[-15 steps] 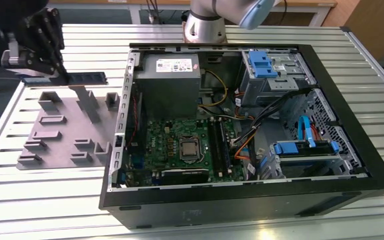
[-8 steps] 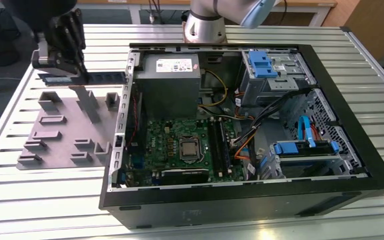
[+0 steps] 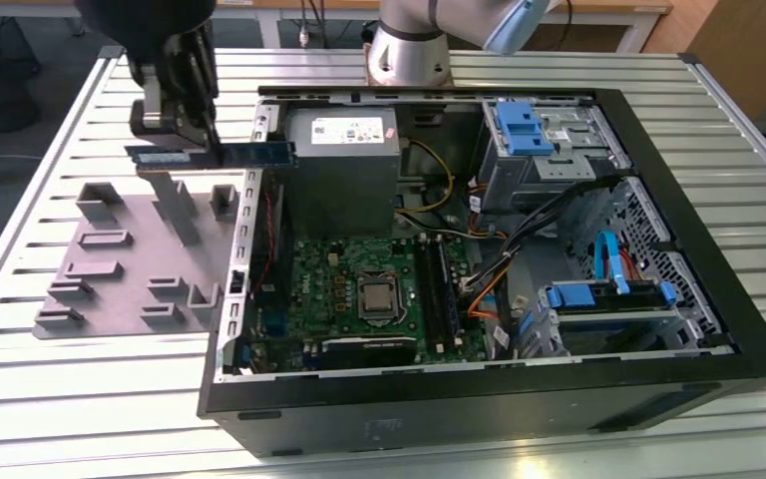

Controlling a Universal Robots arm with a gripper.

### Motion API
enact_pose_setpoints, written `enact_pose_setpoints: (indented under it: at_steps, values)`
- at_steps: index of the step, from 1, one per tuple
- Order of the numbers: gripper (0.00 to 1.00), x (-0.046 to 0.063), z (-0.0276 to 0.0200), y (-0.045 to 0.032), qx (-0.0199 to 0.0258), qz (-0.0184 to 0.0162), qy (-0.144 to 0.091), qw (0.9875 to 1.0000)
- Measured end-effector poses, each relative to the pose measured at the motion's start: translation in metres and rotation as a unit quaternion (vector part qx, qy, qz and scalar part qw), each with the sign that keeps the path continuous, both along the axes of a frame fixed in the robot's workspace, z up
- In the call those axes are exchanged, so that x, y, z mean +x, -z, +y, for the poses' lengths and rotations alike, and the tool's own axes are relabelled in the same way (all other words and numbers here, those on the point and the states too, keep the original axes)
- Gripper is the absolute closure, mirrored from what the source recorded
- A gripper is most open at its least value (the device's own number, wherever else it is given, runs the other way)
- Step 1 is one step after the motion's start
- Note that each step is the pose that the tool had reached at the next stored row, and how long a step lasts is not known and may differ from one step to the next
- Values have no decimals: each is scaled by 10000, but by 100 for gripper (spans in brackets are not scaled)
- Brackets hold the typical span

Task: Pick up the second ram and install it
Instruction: 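Pick up the second ram and move it above second insertion slot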

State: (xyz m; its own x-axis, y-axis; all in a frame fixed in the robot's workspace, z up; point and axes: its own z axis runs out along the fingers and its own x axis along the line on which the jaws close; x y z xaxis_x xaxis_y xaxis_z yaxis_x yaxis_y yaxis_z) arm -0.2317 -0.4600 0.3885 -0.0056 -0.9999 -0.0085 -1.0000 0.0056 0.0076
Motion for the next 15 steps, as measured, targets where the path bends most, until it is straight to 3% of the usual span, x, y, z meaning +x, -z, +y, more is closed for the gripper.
enact_pose_setpoints:
  at_steps: [15]
  values:
    - [86,686,0,0,-1,0,-1,10000]
